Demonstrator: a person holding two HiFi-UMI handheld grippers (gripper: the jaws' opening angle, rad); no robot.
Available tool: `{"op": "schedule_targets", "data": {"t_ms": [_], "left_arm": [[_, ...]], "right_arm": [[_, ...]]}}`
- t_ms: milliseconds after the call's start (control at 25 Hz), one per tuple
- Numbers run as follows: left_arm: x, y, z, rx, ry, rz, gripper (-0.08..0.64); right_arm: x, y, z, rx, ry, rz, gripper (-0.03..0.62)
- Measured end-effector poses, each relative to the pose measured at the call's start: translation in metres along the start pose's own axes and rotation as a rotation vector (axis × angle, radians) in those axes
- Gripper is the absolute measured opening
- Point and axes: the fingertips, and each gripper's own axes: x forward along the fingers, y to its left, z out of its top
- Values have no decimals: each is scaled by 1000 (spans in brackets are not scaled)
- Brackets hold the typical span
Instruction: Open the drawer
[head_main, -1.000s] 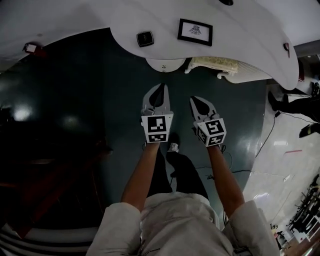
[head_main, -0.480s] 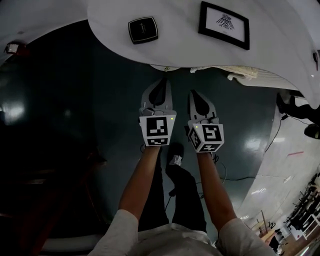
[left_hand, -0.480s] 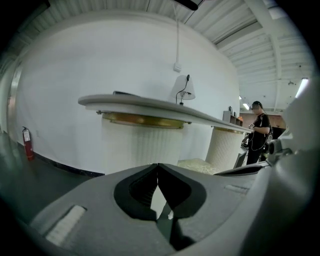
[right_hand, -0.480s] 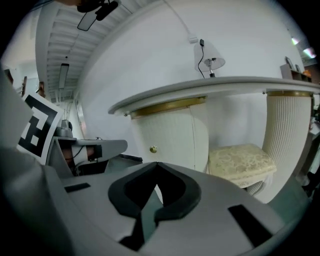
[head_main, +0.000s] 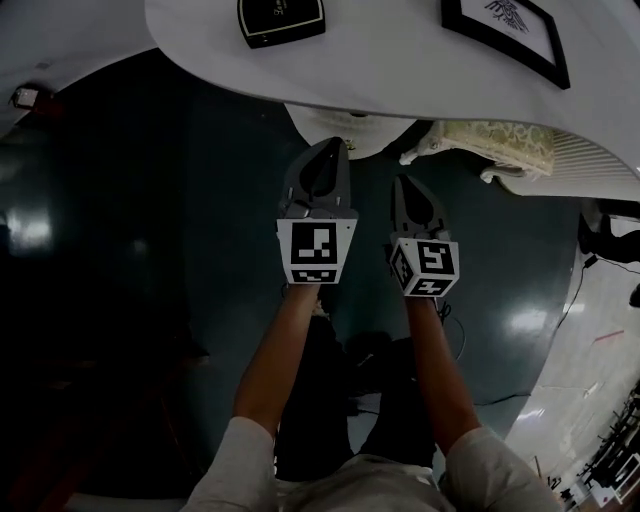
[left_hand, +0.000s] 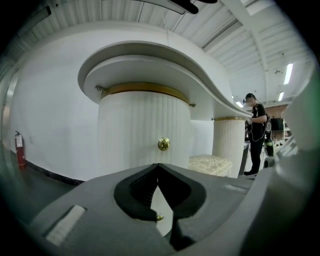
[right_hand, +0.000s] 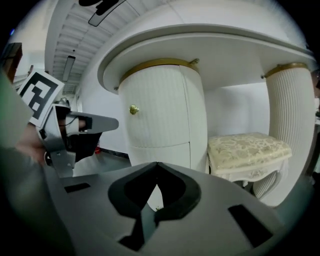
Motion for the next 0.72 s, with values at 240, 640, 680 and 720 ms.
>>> {"op": "schedule_targets", "data": {"t_ms": [240, 640, 680, 720], "left_arm": [[2, 5, -34, 33, -54, 5, 11], [25, -19, -35, 195, -60, -91, 11], [26, -21, -31, 212, -64, -94, 11], [26, -21, -27, 220, -70, -89, 11]], "right_arm": [[32, -14, -34, 30, -87, -13, 15], [56, -14, -43, 10, -171, -3, 15], [58, -14, -44, 9, -176, -1, 15], [60, -15, -45, 6, -177, 0, 15]]}}
